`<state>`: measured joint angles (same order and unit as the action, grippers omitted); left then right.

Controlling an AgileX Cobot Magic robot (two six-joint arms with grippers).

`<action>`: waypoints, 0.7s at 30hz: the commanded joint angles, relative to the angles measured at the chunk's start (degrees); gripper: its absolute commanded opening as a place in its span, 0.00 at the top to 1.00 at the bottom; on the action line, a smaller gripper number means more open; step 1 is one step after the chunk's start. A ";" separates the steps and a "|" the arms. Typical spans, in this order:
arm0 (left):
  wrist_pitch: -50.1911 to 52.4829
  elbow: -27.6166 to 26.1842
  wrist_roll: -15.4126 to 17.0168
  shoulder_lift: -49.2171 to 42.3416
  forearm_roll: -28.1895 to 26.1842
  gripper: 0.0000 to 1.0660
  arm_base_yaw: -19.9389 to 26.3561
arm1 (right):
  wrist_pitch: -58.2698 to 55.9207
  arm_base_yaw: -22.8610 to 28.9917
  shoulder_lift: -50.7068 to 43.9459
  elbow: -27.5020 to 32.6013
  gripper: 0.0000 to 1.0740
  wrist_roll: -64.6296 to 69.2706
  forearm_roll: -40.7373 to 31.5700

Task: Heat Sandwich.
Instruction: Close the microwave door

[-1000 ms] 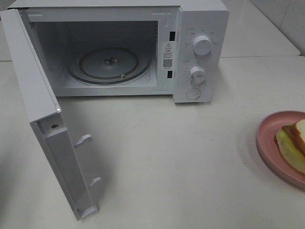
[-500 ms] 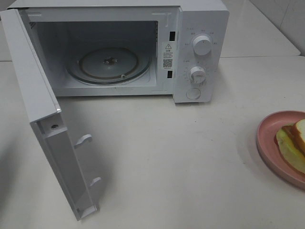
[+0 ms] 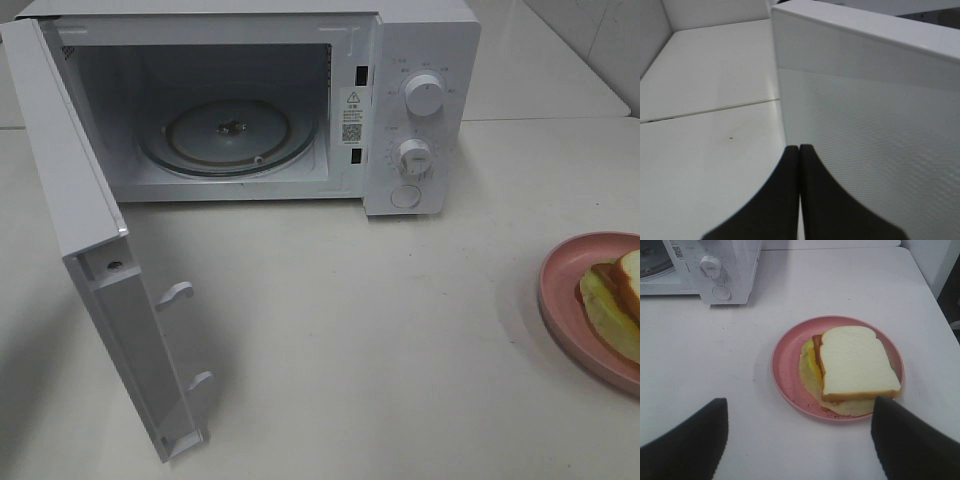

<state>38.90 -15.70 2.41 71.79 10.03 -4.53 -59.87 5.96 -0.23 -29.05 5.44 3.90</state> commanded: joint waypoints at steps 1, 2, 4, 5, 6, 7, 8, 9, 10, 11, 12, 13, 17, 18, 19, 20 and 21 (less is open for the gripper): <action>2.52 -0.17 0.46 1.66 0.80 1.00 -1.95 | 0.46 -0.23 -1.55 0.00 0.30 -0.06 -0.11; 2.92 -0.46 0.46 2.46 0.97 1.00 -2.75 | 0.46 -0.23 -1.55 0.00 0.30 -0.06 -0.11; 3.55 -1.49 0.40 4.64 1.32 1.00 -4.70 | 0.46 -0.23 -1.55 0.00 0.30 -0.06 -0.11; 3.55 -1.83 0.40 5.16 1.43 1.00 -5.16 | 0.46 -0.23 -1.55 0.00 0.30 -0.06 -0.11; 3.55 -1.83 0.40 5.16 1.43 1.00 -5.16 | 0.46 -0.23 -1.55 0.00 0.30 -0.06 -0.11; 3.67 -2.29 0.46 5.79 1.60 1.00 -5.67 | 0.46 -0.23 -1.55 0.00 0.30 -0.06 -0.11; 3.84 -3.04 0.46 6.93 1.78 1.00 -6.59 | 0.46 -0.23 -1.55 0.00 0.30 -0.06 -0.11; 3.84 -3.44 0.46 7.39 1.83 1.00 -7.16 | 0.46 -0.23 -1.55 0.00 0.30 -0.06 -0.11; 3.84 -3.44 0.46 7.39 1.83 1.00 -7.16 | 0.46 -0.23 -1.55 0.00 0.30 -0.06 -0.11; 3.90 -3.90 0.46 7.79 1.83 1.00 -7.85 | 0.46 -0.23 -1.55 0.00 0.30 -0.06 -0.11; 4.01 -4.35 0.46 8.19 1.83 1.00 -8.54 | 0.46 -0.23 -1.55 0.00 0.30 0.00 -0.11; 4.24 -5.16 0.46 9.00 1.83 1.00 -10.08 | 0.46 -0.23 -1.55 0.00 0.30 -0.06 -0.11; 4.41 -7.10 0.46 11.40 1.72 1.00 -13.18 | 0.46 -0.23 -1.55 0.00 0.30 -0.06 -0.11; 4.41 -7.56 0.46 11.86 1.43 1.00 -13.87 | 0.46 -0.23 -1.55 0.00 0.30 -0.06 -0.11; 4.35 -8.02 0.46 12.32 1.20 1.00 -14.61 | 0.46 -0.23 -1.55 0.00 0.30 -0.06 -0.11; 4.35 -8.02 0.46 12.32 1.20 1.00 -14.61 | 0.46 -0.23 -1.55 0.00 0.30 -0.06 -0.11; 4.47 -8.42 0.40 12.78 0.86 1.00 -15.18 | 0.46 -0.23 -1.55 0.00 0.30 -0.06 -0.11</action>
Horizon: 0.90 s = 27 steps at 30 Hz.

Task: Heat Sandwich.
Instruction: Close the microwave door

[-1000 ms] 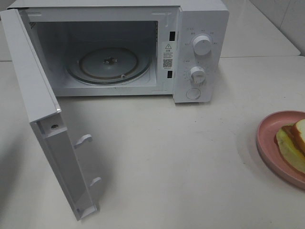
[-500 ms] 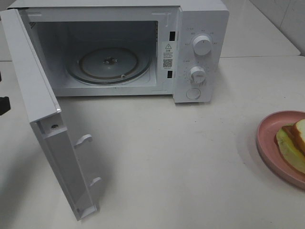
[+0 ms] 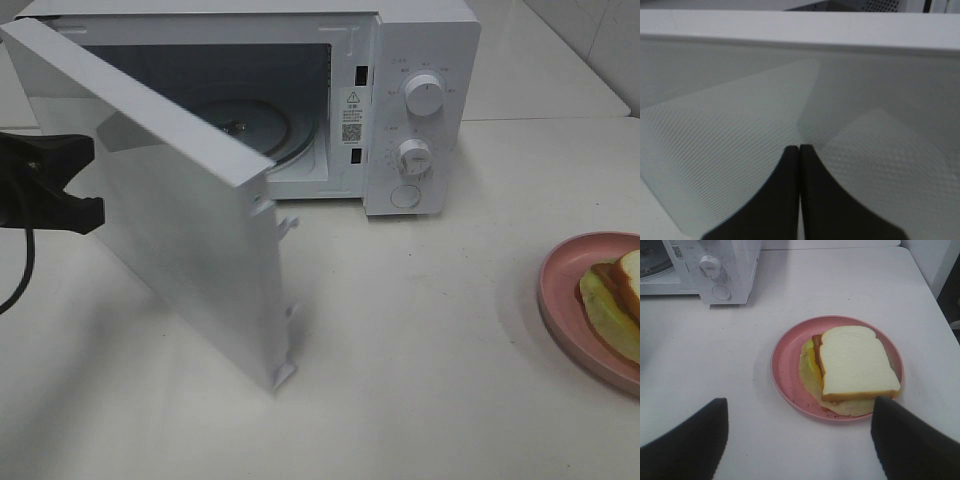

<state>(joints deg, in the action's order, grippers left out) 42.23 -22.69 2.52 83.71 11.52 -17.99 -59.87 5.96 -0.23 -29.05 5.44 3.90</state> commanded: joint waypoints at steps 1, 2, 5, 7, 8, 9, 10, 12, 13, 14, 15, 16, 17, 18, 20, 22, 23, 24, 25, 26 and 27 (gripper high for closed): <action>1.09 -2.35 0.11 1.72 -1.66 1.00 -3.09 | 0.46 -0.23 -1.55 0.00 0.30 -0.06 -0.11; 1.09 -2.86 0.11 2.23 -2.52 1.00 -3.95 | 0.46 -0.23 -1.55 0.00 0.30 -0.06 -0.11; 1.09 -4.13 -0.11 3.27 -4.13 1.00 -5.67 | 0.46 -0.23 -1.55 0.00 0.30 -0.06 -0.11; 0.92 -6.07 -0.52 4.87 -6.19 1.00 -7.91 | 0.46 -0.23 -1.55 0.00 0.30 -0.06 -0.11; 0.80 -6.82 -0.52 5.50 -6.99 1.00 -8.59 | 0.46 -0.23 -1.55 0.00 0.30 -0.06 -0.11; 0.80 -6.82 -0.52 5.50 -6.99 1.00 -8.59 | 0.46 -0.23 -1.55 0.00 0.30 -0.06 -0.11; 0.80 -8.08 -0.52 6.59 -8.31 1.00 -9.74 | 0.46 -0.23 -1.55 0.00 0.30 -0.06 -0.11; 0.69 -9.28 -0.52 7.85 -9.51 1.00 -10.83 | 0.46 -0.23 -1.55 0.00 0.30 -0.06 -0.11; 0.46 -10.03 -0.52 8.37 -10.20 1.00 -11.52 | 0.46 -0.23 -1.55 0.00 0.30 -0.06 -0.11; 0.46 -10.03 -0.52 8.37 -10.20 1.00 -11.52 | 0.46 -0.23 -1.55 0.00 0.30 -0.06 -0.11; -0.23 -11.52 -0.74 9.34 -11.52 1.00 -12.89 | 0.46 -0.23 -1.55 0.00 0.30 -0.06 -0.11; -0.46 -12.26 -1.15 9.91 -12.26 1.00 -13.58 | 0.46 -0.23 -1.55 0.00 0.30 -0.06 -0.11; -0.46 -12.83 -1.72 10.43 -12.95 1.00 -14.09 | 0.46 -0.23 -1.55 0.00 0.30 -0.06 -0.11; -0.46 -13.58 -2.52 11.00 -13.87 1.00 -14.73 | 0.46 -0.23 -1.55 0.00 0.30 -0.06 -0.11; -0.46 -14.95 -3.95 12.38 -16.21 1.00 -15.87 | 0.46 -0.23 -1.55 0.00 0.30 -0.06 -0.11; -0.46 -16.56 -5.27 13.75 -19.02 1.00 -17.02 | 0.46 -0.23 -1.55 0.00 0.30 0.00 -0.11; -0.46 -16.56 -5.27 13.75 -19.02 1.00 -17.02 | 0.46 -0.23 -1.55 0.00 0.30 0.00 -0.11; -0.52 -17.99 -6.36 15.13 -21.08 1.00 -18.05 | 0.46 -0.23 -1.55 0.00 0.30 0.00 -0.11; -0.52 -18.79 -6.93 15.81 -22.23 1.00 -18.62 | 0.46 -0.23 -1.55 0.00 0.30 0.00 -0.11; -0.52 -19.60 -7.68 16.44 -23.32 1.00 -19.19 | 0.46 -0.23 -1.55 0.00 0.30 0.00 -0.11; -0.57 -20.23 -8.54 17.07 -24.18 1.00 -19.65 | 0.46 -0.23 -1.55 0.00 0.30 -0.06 -0.11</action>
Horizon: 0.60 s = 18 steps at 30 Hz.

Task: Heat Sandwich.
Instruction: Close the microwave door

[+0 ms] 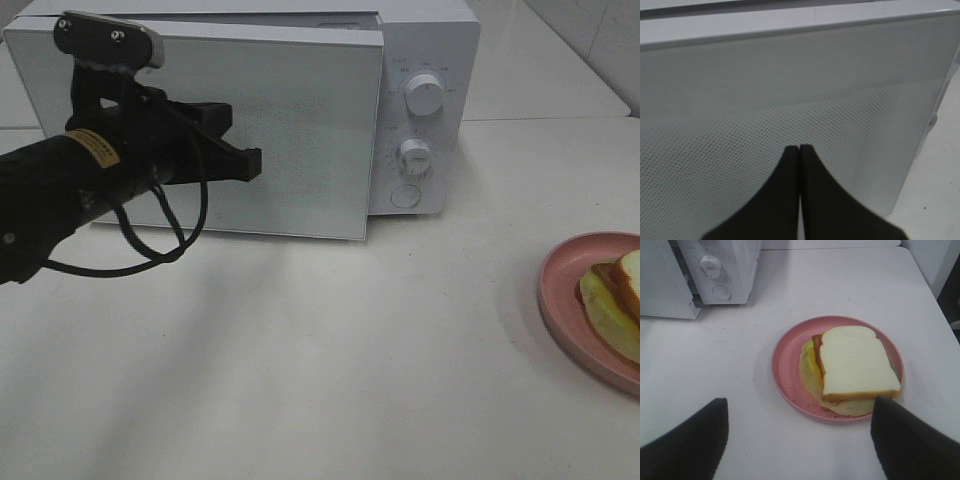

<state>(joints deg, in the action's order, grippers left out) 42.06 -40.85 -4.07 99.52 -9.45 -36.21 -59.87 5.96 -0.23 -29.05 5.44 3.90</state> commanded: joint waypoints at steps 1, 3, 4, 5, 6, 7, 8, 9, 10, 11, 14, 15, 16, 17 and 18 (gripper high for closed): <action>-0.40 -2.06 -1.95 1.26 -3.21 1.00 -1.43 | 0.46 -0.23 -1.55 0.00 0.30 -0.06 -0.11; -1.20 -4.58 -4.41 3.09 -5.27 1.00 -2.92 | 0.46 -0.23 -1.55 0.00 0.30 -0.06 -0.11; -1.78 -5.56 -5.04 3.72 -5.73 1.00 -3.38 | 0.46 -0.23 -1.55 0.00 0.30 -0.06 -0.11; -2.41 -6.59 -5.56 4.13 -6.19 1.00 -3.78 | 0.46 -0.23 -1.55 0.00 0.30 -0.06 -0.11; -2.41 -6.59 -5.56 4.13 -6.19 1.00 -3.78 | 0.46 -0.23 -1.55 0.00 0.30 -0.06 -0.11; -3.38 -8.59 -6.36 5.21 -7.33 1.00 -4.30 | 0.46 -0.23 -1.55 0.00 0.30 -0.06 -0.11; -3.78 -9.51 -6.82 5.79 -7.85 1.00 -4.58 | 0.46 -0.23 -1.55 0.00 0.30 -0.06 -0.11; -3.78 -10.49 -7.33 6.36 -8.71 1.00 -4.76 | 0.46 -0.23 -1.55 0.00 0.30 -0.06 -0.11; -3.84 -11.23 -7.45 6.99 -9.34 1.00 -4.81 | 0.46 -0.23 -1.55 0.00 0.30 -0.06 -0.11; -3.84 -11.23 -7.45 6.99 -9.34 1.00 -4.81 | 0.46 -0.23 -1.55 0.00 0.30 -0.06 -0.11; -6.07 -15.24 -8.65 8.94 -11.86 1.00 -4.93 | 0.46 -0.23 -1.55 0.00 0.30 -0.06 -0.11; -6.53 -16.84 -9.45 9.80 -12.26 1.00 -4.93 | 0.46 -0.23 -1.55 0.00 0.30 -0.06 -0.11; -6.53 -16.84 -9.45 9.80 -12.26 1.00 -4.93 | 0.46 -0.23 -1.55 0.00 0.30 -0.06 -0.11; -6.53 -17.53 -9.91 10.31 -12.32 1.00 -4.93 | 0.46 -0.23 -1.55 0.00 0.30 -0.06 -0.11; -6.59 -18.45 -10.14 10.83 -12.43 1.00 -4.93 | 0.46 -0.23 -1.55 0.00 0.30 -0.06 -0.11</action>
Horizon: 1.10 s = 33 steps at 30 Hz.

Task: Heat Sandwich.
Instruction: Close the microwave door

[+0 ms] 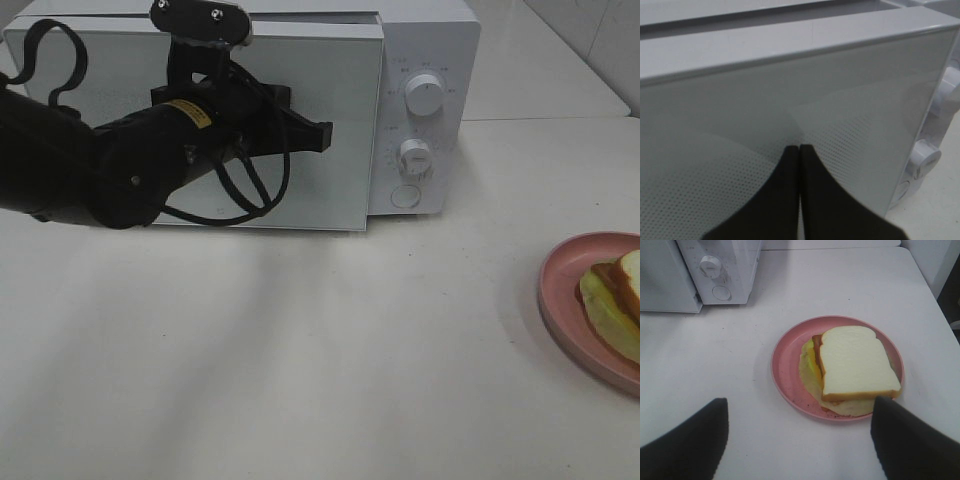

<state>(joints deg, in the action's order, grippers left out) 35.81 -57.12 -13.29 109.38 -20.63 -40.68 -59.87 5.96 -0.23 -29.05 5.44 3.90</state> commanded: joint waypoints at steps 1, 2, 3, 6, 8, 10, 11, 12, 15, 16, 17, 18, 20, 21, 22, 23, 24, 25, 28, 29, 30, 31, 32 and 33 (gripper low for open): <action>-1.09 -3.84 -1.03 1.83 -1.72 1.00 -0.46 | 0.46 -0.23 -1.55 0.00 0.30 -0.06 -0.11; -1.72 -4.87 -1.03 2.29 -2.06 1.00 -0.46 | 0.46 -0.23 -1.55 0.00 0.30 -0.06 -0.11; -1.72 -4.87 -1.03 2.29 -2.06 1.00 -0.46 | 0.46 -0.23 -1.55 0.00 0.30 -0.06 -0.11; -4.35 -8.37 -2.98 4.01 -3.61 1.00 -0.46 | 0.46 -0.23 -1.55 0.00 0.30 -0.06 -0.11; -4.81 -9.17 -3.61 4.41 -4.13 1.00 -0.46 | 0.46 -0.23 -1.55 0.00 0.30 -0.06 -0.11; -5.21 -10.37 -4.70 5.10 -6.19 1.00 -0.46 | 0.46 -0.23 -1.55 0.00 0.30 0.00 -0.11; -5.84 -11.75 -6.36 5.44 -8.88 1.00 -0.46 | 0.46 -0.23 -1.55 0.00 0.30 0.00 -0.11; -5.84 -11.75 -6.36 5.44 -8.88 1.00 -0.46 | 0.46 -0.23 -1.55 0.00 0.30 0.00 -0.11; -6.25 -14.50 -12.89 6.70 -15.24 1.00 0.06 | 0.46 -0.23 -1.55 0.00 0.30 0.00 -0.11; -6.36 -15.13 -14.61 7.16 -16.27 1.00 0.06 | 0.46 -0.23 -1.55 0.00 0.30 0.00 -0.11; -6.36 -15.13 -14.61 7.16 -16.27 1.00 0.06 | 0.46 -0.23 -1.55 0.00 0.30 0.00 -0.11; -6.53 -15.76 -16.04 7.22 -17.59 1.00 0.06 | 0.46 -0.23 -1.55 0.00 0.30 0.00 -0.11; -6.42 -17.02 -19.19 7.51 -21.03 1.00 0.06 | 0.46 -0.23 -1.55 0.00 0.30 -0.06 -0.11; -6.47 -17.19 -19.60 7.51 -21.14 1.00 0.06 | 0.46 -0.23 -1.55 0.00 0.30 -0.06 -0.11; -6.47 -17.19 -19.88 7.51 -20.91 1.00 0.06 | 0.46 -0.23 -1.55 0.00 0.30 -0.06 -0.11; -6.47 -17.19 -19.88 7.51 -20.91 1.00 0.06 | 0.46 -0.23 -1.55 0.00 0.30 -0.06 -0.11; -6.47 -17.19 -19.88 7.51 -20.63 1.00 0.06 | 0.46 -0.23 -1.55 0.00 0.30 -0.06 -0.11; -6.82 -17.19 -19.88 7.51 -20.57 1.00 0.00 | 0.46 -0.23 -1.55 0.00 0.30 -0.06 -0.11; -6.99 -17.19 -19.88 7.51 -20.63 1.00 0.00 | 0.46 -0.23 -1.55 0.00 0.30 -0.06 -0.11; -6.99 -17.19 -19.88 7.51 -20.74 1.00 0.00 | 0.46 -0.23 -1.55 0.00 0.30 -0.06 -0.11; -6.99 -17.19 -19.88 7.51 -20.74 1.00 0.00 | 0.46 -0.23 -1.55 0.00 0.30 -0.06 -0.11; -6.99 -17.19 -19.88 7.51 -20.74 1.00 0.00 | 0.46 -0.23 -1.55 0.00 0.30 -0.06 -0.11; -6.99 -17.19 -19.88 7.51 -20.74 1.00 0.00 | 0.46 -0.23 -1.55 0.00 0.30 -0.06 -0.11; -6.99 -17.19 -19.88 7.51 -20.74 1.00 0.00 | 0.46 -0.23 -1.55 0.00 0.30 -0.06 -0.11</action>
<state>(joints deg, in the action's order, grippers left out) 21.54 -72.94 -33.23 116.71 -39.13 -42.46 -59.87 5.96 -0.23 -29.05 5.44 3.90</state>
